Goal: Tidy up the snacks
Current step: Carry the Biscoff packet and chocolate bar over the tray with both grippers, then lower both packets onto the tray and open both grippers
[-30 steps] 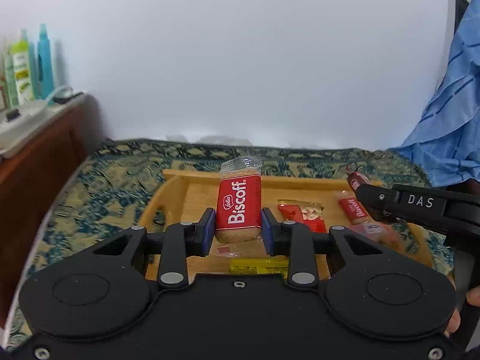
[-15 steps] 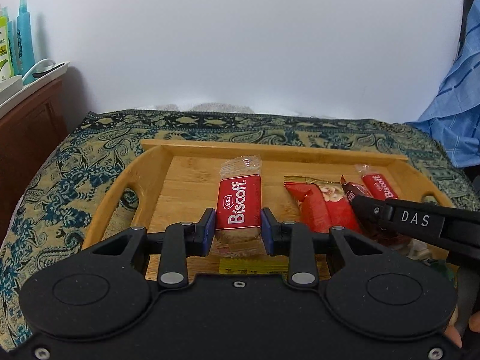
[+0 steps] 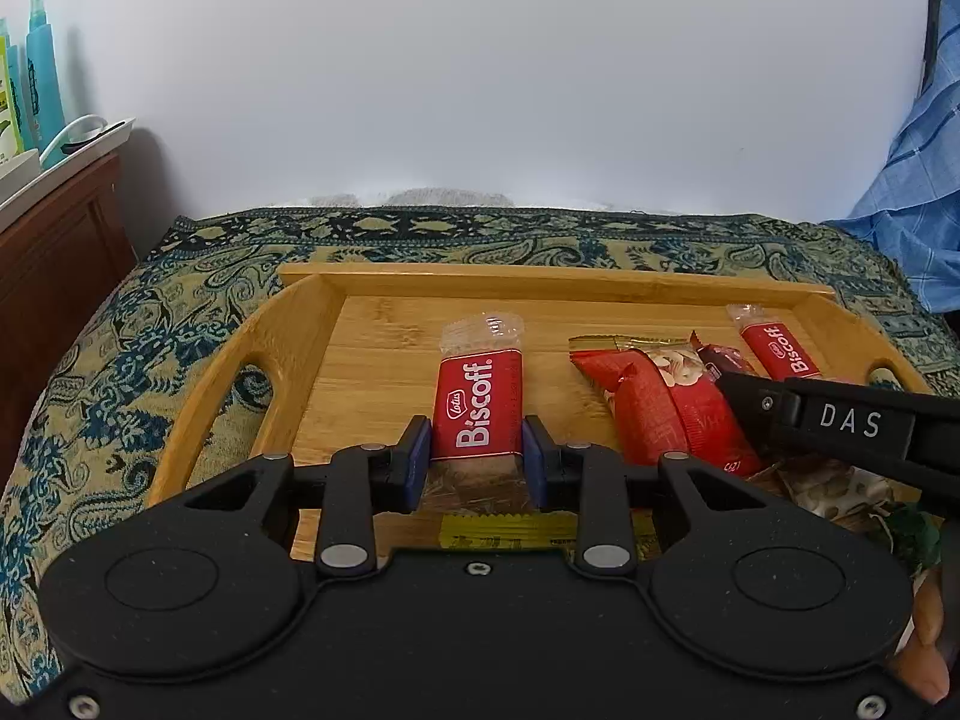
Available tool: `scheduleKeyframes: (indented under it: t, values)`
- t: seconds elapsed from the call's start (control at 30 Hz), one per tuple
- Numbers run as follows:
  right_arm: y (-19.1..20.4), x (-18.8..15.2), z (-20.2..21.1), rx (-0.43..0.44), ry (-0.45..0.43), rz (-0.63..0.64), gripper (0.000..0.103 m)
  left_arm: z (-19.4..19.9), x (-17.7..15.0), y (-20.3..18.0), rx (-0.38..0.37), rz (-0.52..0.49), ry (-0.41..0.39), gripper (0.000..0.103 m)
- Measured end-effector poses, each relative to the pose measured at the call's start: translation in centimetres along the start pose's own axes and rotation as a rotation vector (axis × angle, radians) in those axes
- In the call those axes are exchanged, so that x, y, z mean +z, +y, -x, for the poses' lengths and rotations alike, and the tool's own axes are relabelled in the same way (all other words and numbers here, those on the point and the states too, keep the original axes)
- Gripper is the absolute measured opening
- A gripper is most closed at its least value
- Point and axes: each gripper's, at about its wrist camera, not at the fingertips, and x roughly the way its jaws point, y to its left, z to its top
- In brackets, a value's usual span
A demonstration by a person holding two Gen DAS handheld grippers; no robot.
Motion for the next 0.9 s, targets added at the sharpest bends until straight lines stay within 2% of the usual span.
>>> scheduleKeyframes:
  t: [0.57, 0.77, 0.9]
  values:
    - [0.0, 0.1, 0.0, -0.001, 0.001, 0.009, 0.028, -0.4, -0.1, -0.2, 0.008, -0.017, 0.001, 0.031]
    - [0.4, 0.1, 0.8, 0.003, -0.022, 0.030, 0.035, 0.2, 0.1, -0.3, 0.026, -0.032, -0.001, 0.032]
    - [0.6, 0.5, 2.0, 0.013, -0.056, 0.042, 0.038, 1.6, 0.3, 0.0, 0.037, -0.032, -0.014, 0.040]
